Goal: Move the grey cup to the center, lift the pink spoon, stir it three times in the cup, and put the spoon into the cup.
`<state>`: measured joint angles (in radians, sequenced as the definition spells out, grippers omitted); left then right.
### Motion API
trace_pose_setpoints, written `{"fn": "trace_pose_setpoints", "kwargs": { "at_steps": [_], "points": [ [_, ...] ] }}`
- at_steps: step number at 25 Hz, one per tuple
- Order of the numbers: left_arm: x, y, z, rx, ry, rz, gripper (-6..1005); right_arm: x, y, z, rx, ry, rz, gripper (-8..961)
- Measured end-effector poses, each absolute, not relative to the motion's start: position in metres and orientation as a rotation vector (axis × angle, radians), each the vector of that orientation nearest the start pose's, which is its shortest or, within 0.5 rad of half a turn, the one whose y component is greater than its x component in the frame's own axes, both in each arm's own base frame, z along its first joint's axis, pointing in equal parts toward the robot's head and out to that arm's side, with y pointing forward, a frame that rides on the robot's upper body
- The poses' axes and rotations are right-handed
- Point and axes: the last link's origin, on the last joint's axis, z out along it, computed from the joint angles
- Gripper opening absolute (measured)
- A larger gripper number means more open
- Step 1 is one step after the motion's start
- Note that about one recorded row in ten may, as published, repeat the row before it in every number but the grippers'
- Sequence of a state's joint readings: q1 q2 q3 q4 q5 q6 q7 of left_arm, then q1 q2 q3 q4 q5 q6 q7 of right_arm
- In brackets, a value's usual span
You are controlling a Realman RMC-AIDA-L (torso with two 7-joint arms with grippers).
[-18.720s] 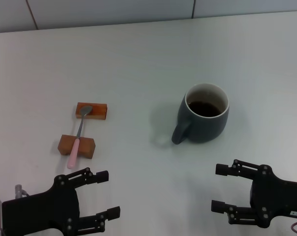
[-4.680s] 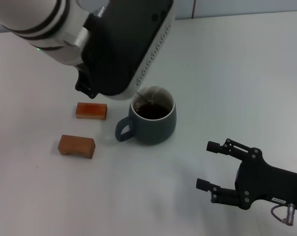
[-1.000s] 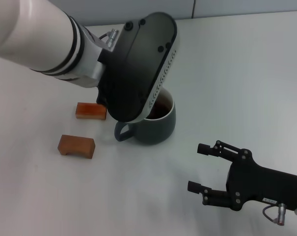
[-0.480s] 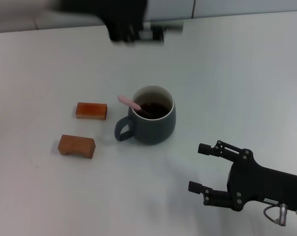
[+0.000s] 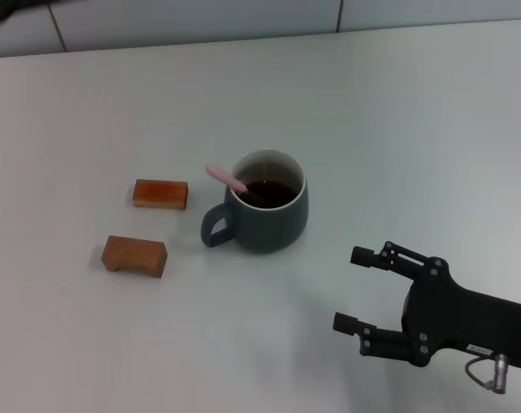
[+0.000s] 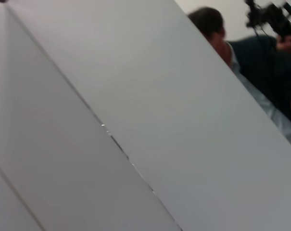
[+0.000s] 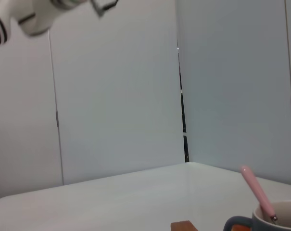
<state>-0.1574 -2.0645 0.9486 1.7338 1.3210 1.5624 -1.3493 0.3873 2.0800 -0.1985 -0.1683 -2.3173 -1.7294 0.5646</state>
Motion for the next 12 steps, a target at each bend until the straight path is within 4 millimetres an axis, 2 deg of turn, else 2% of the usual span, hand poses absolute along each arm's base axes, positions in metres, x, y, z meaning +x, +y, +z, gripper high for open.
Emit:
{"fn": "trace_pose_setpoints", "kwargs": {
  "at_steps": [2,3,4,5,8,12],
  "points": [
    [-0.154,0.265,0.151,-2.28,0.446,-0.907,760,0.297,0.22,-0.054,-2.606,0.263,1.021,833],
    [-0.154,0.265,0.151,-2.28,0.446,-0.907,764,0.297,0.22,-0.054,-2.606,0.263,1.021,833],
    [-0.177,0.262,0.144,-2.283,0.379,-0.962,768,0.296,0.22,-0.054,-2.606,0.26,1.024,833],
    [-0.177,0.262,0.144,-2.283,0.379,-0.962,772,0.296,0.22,-0.054,-2.606,0.26,1.024,833],
    [-0.209,0.26,0.129,-2.278,0.295,-0.977,783,0.296,0.221,-0.054,-2.601,0.258,1.027,833],
    [-0.252,0.255,0.1,-2.285,0.152,-0.946,791,0.296,0.222,-0.052,-2.581,0.255,1.032,833]
  ]
}}
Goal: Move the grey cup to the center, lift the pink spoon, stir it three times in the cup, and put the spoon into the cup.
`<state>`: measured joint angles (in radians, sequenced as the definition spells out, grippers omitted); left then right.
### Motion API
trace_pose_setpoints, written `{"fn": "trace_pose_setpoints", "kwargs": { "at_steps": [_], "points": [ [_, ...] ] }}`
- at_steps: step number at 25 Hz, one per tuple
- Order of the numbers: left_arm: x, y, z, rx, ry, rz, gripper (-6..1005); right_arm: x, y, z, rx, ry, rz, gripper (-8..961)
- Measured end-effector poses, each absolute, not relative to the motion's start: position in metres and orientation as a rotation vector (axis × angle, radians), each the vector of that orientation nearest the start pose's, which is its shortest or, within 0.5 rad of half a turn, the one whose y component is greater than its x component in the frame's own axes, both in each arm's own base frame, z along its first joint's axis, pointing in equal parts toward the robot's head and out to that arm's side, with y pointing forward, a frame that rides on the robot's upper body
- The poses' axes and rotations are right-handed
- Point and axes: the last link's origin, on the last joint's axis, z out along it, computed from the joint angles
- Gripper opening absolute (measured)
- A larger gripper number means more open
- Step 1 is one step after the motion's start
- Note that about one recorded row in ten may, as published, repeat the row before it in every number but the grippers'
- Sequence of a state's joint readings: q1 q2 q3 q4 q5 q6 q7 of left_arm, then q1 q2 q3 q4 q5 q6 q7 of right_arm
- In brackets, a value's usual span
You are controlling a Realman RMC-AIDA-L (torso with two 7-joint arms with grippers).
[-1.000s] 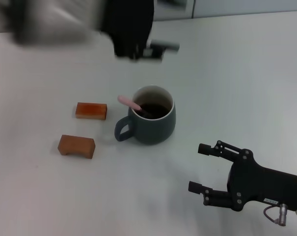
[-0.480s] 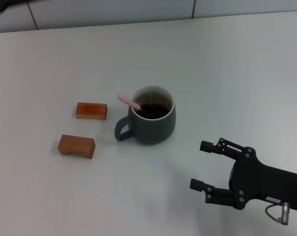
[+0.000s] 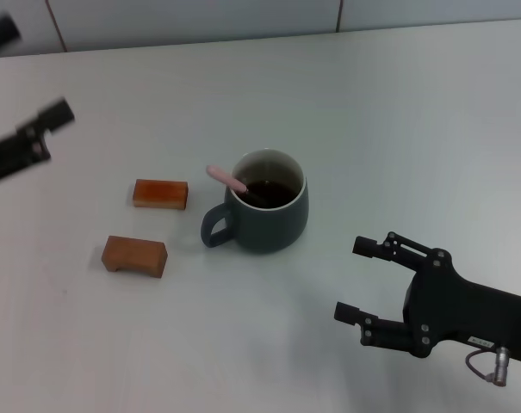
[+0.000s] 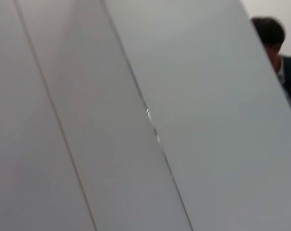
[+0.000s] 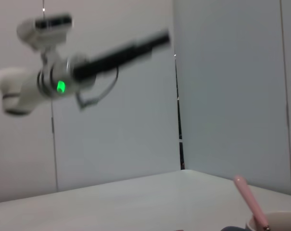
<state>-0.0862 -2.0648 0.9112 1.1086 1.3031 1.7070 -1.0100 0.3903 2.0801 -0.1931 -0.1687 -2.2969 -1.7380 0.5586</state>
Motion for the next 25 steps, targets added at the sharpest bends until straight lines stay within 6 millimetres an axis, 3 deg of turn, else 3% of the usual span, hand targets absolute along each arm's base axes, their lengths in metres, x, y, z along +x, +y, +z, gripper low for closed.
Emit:
{"fn": "trace_pose_setpoints", "kwargs": {
  "at_steps": [2,7,11,17,25],
  "points": [
    [-0.277,0.246,0.078,-2.294,0.088,-0.916,791,0.296,0.222,-0.052,-2.574,0.253,1.034,833],
    [-0.301,0.232,0.056,-2.27,0.016,-0.909,790,0.294,0.224,-0.051,-2.576,0.245,1.038,833],
    [-0.309,0.226,0.046,-2.274,-0.02,-0.904,790,0.294,0.225,-0.051,-2.571,0.243,1.041,833],
    [-0.323,0.213,0.009,-2.336,-0.11,-0.878,789,0.293,0.227,-0.05,-2.548,0.242,1.046,833],
    [-0.326,0.212,-0.008,-2.346,-0.149,-0.863,789,0.293,0.227,-0.05,-2.546,0.241,1.049,833]
  ]
}}
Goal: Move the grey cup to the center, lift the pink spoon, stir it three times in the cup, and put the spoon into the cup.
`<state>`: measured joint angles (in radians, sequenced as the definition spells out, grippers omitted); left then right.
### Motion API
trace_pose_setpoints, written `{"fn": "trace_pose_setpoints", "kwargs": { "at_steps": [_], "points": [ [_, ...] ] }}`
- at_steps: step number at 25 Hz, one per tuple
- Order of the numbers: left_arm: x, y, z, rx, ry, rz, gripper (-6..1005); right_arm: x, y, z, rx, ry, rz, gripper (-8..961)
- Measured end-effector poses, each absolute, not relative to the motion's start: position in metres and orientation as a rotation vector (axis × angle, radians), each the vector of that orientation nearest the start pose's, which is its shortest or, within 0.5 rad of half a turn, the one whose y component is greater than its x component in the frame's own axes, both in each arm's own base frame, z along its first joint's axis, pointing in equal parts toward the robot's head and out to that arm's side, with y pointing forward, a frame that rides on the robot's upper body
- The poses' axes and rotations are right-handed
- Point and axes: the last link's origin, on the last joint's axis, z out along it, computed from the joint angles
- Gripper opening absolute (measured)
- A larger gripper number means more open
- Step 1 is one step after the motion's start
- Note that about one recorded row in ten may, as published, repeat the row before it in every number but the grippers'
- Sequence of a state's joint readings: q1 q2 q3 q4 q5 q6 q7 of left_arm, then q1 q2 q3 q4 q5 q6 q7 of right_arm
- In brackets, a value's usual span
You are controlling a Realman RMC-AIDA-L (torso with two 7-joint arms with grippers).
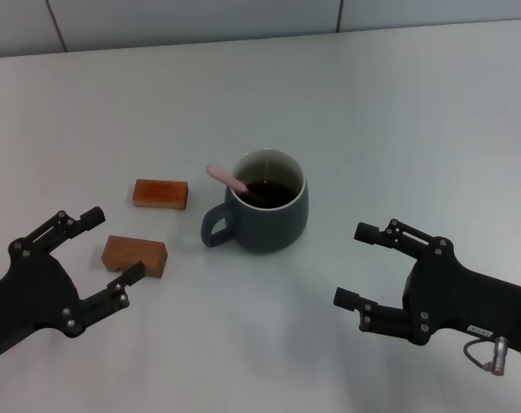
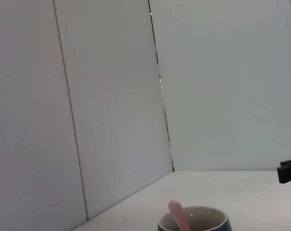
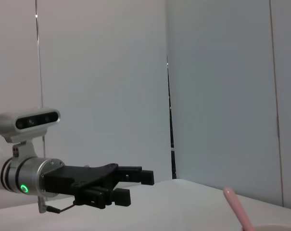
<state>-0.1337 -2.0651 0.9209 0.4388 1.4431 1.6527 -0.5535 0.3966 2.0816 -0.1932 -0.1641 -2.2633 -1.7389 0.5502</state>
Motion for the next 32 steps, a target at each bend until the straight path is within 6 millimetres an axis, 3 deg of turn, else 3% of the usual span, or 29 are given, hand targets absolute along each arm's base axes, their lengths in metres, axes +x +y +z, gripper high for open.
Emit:
{"fn": "trace_pose_setpoints", "kwargs": {
  "at_steps": [32],
  "points": [
    [-0.329,0.2081,-0.0182,-2.341,-0.163,-0.848,786,0.2879,0.2304,-0.052,-2.548,0.211,1.06,833]
  ]
}}
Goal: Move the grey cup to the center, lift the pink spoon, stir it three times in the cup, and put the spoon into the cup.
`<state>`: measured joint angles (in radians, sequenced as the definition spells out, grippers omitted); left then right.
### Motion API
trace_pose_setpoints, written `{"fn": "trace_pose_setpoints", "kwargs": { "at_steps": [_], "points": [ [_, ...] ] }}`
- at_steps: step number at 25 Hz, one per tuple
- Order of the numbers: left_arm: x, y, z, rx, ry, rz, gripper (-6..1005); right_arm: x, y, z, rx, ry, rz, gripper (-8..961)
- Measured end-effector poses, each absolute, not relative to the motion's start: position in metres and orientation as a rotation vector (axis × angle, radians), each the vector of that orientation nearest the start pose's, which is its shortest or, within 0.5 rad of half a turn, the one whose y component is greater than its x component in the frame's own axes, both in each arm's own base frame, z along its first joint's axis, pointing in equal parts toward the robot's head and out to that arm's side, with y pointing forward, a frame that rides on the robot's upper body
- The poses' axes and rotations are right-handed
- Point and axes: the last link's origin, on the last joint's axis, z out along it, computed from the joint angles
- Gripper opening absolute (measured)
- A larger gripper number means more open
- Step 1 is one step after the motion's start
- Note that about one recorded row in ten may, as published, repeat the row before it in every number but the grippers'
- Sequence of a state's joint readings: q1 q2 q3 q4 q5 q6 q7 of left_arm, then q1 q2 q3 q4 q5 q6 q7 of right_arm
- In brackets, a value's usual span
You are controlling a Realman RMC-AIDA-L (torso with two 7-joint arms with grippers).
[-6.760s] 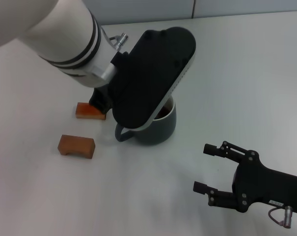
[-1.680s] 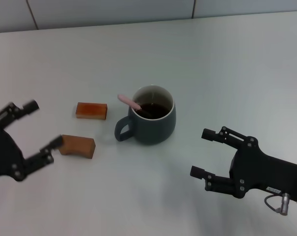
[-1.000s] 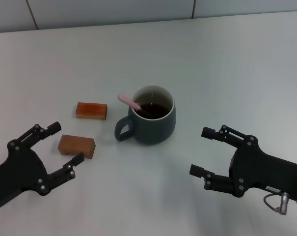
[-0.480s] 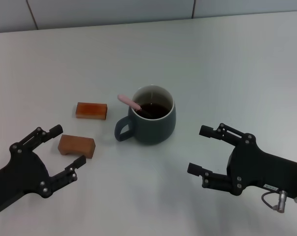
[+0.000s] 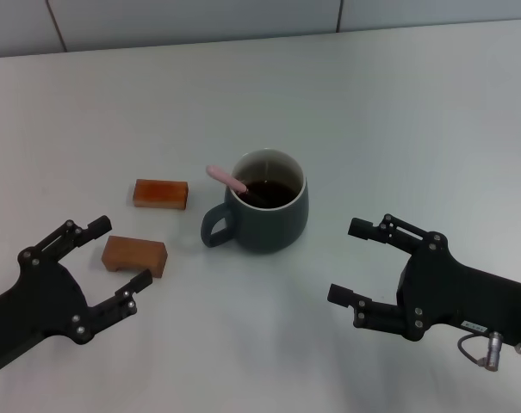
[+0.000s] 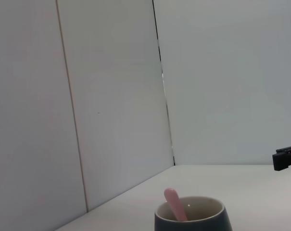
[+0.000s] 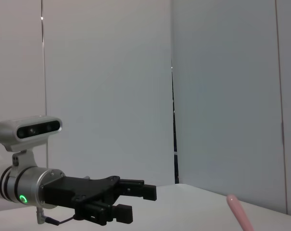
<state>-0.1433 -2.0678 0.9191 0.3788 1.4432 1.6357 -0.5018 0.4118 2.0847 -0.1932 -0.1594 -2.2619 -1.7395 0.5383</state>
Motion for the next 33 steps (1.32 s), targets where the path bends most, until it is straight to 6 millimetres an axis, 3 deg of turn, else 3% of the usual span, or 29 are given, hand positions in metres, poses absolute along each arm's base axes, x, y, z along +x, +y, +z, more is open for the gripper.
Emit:
{"fn": "trace_pose_setpoints", "kwargs": {
  "at_steps": [33],
  "points": [
    [-0.3259,0.2072,-0.022,-2.367,-0.154,-0.861,784,0.2878,0.2305,-0.0519,-2.549,0.21,1.061,833]
  ]
}}
